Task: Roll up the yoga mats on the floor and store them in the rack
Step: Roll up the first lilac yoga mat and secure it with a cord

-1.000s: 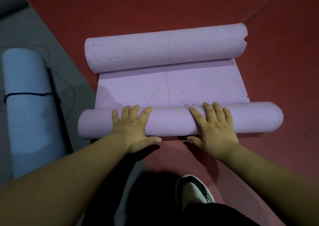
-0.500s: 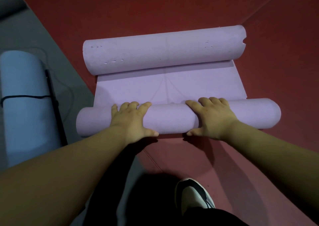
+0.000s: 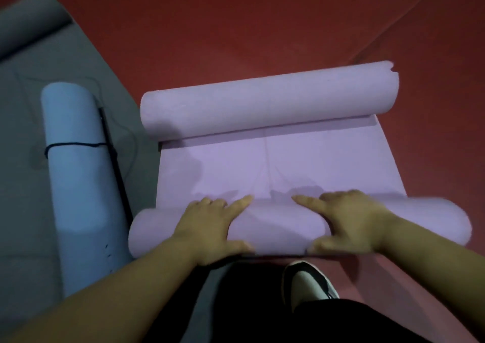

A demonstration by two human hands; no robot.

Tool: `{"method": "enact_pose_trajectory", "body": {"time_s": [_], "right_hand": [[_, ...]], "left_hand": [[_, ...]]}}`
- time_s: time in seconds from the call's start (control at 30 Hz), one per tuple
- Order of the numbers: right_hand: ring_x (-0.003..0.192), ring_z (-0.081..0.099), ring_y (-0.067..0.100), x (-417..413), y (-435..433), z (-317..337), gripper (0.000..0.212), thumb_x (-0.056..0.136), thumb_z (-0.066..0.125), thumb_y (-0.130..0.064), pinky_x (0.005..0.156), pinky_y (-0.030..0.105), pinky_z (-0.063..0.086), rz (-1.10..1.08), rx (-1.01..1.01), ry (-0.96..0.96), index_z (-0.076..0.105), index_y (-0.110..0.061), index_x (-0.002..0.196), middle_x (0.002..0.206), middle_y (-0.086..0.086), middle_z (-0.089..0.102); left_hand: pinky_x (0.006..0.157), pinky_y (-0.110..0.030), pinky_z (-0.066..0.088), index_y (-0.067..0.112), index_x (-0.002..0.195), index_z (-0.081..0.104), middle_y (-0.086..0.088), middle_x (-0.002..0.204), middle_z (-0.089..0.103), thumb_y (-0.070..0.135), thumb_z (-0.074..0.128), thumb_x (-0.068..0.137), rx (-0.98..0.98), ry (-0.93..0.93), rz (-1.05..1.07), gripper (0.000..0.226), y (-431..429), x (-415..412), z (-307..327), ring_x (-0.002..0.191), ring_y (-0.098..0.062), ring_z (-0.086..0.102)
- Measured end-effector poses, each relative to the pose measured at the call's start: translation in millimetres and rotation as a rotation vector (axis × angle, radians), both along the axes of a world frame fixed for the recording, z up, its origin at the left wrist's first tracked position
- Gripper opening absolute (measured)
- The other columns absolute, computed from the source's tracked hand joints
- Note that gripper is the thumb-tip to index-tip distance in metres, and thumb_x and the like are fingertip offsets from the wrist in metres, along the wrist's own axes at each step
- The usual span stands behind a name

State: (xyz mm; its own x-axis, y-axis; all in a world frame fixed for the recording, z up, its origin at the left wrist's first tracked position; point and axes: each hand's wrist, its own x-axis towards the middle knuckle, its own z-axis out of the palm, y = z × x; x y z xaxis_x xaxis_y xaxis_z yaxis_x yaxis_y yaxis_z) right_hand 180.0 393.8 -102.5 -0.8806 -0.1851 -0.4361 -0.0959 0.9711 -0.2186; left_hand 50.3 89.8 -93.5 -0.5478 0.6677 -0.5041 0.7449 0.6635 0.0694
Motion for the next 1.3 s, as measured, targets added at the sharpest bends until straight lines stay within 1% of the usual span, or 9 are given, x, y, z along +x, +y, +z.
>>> {"method": "enact_pose_trajectory", "body": {"time_s": [0.13,0.3,0.43,0.63,0.73,0.9,1.0,1.13,1.3], "right_hand": [[0.104,0.064,0.025,41.1,-16.9,3.5,0.105,0.071,0.032,-0.103,0.088,0.042,0.049,-0.046,-0.070,0.047,0.018,-0.048,0.159,0.111,-0.004,0.064],[0.127,0.055,0.016,3.5,-5.1,4.7,0.106,0.062,0.034,-0.104,0.104,0.033,0.043,-0.150,-0.116,-0.162,0.001,-0.062,0.153,0.136,-0.011,0.060],[0.130,0.053,0.016,-7.6,-1.5,9.0,0.103,0.063,0.033,-0.102,0.105,0.032,0.041,-0.151,-0.115,-0.213,0.006,-0.061,0.154,0.140,-0.012,0.058],[0.116,0.060,0.032,28.0,-36.2,-10.7,0.088,0.080,0.036,-0.092,0.098,0.049,0.045,-0.198,0.049,0.245,0.048,-0.039,0.149,0.128,0.004,0.064],[0.114,0.062,0.028,22.9,-39.9,-13.2,0.087,0.078,0.035,-0.094,0.094,0.045,0.046,-0.256,0.058,0.263,0.055,-0.039,0.143,0.125,-0.004,0.066],[0.126,0.053,0.019,-13.1,-22.7,2.8,0.099,0.069,0.015,-0.102,0.102,0.042,0.043,-0.217,0.009,-0.053,0.037,-0.049,0.150,0.135,-0.014,0.059],[0.126,0.052,0.020,-11.1,-24.3,2.0,0.101,0.069,0.015,-0.102,0.103,0.041,0.042,-0.180,0.021,-0.060,0.036,-0.047,0.150,0.138,-0.013,0.058],[0.127,0.051,0.022,-11.0,-27.7,6.7,0.104,0.069,0.008,-0.101,0.105,0.043,0.041,-0.195,0.064,-0.043,0.034,-0.044,0.152,0.141,-0.009,0.054],[0.130,0.051,0.035,4.8,-44.0,6.3,0.093,0.079,0.029,-0.094,0.109,0.052,0.038,-0.213,0.120,0.099,0.044,-0.036,0.150,0.142,0.006,0.056]], "left_hand": [[0.100,-0.043,0.039,0.046,0.158,0.016,0.000,0.132,0.056,0.102,0.026,0.064,-0.041,0.049,0.026,0.110,-20.9,45.8,0.8,0.114,-0.029,0.053],[0.102,-0.041,0.040,0.049,0.157,0.002,-0.001,0.136,0.056,0.101,0.030,0.069,-0.043,-0.079,0.074,0.106,-8.2,19.1,-3.5,0.119,-0.030,0.053],[0.102,-0.043,0.043,0.052,0.156,0.003,0.000,0.136,0.058,0.102,0.030,0.066,-0.043,-0.145,0.080,0.106,-2.7,5.2,-7.8,0.121,-0.028,0.055],[0.106,-0.038,0.041,0.056,0.154,0.012,0.001,0.140,0.057,0.100,0.040,0.067,-0.054,-0.256,0.126,0.102,0.9,-9.3,-6.9,0.128,-0.027,0.053],[0.110,-0.038,0.039,0.055,0.155,0.012,0.000,0.146,0.052,0.098,0.041,0.070,-0.065,-0.301,0.149,0.100,5.7,-16.4,-3.7,0.134,-0.026,0.049],[0.095,-0.047,0.047,0.040,0.151,0.041,-0.005,0.125,0.061,0.092,0.031,0.075,0.147,0.178,0.127,0.092,-9.4,20.7,-14.4,0.110,-0.032,0.058],[0.092,-0.049,0.047,0.036,0.141,0.056,-0.008,0.120,0.064,0.092,0.038,0.071,0.153,0.245,0.105,0.092,-14.6,34.9,-24.4,0.104,-0.034,0.061],[0.098,-0.044,0.038,0.044,0.150,0.038,0.001,0.128,0.056,0.097,0.022,0.071,0.066,0.185,0.117,0.097,-8.4,21.5,-14.0,0.115,-0.028,0.053],[0.102,-0.041,0.040,0.049,0.151,0.026,0.003,0.130,0.050,0.098,0.016,0.068,0.016,-0.023,0.142,0.097,2.6,-11.4,-3.4,0.122,-0.025,0.050]]}}
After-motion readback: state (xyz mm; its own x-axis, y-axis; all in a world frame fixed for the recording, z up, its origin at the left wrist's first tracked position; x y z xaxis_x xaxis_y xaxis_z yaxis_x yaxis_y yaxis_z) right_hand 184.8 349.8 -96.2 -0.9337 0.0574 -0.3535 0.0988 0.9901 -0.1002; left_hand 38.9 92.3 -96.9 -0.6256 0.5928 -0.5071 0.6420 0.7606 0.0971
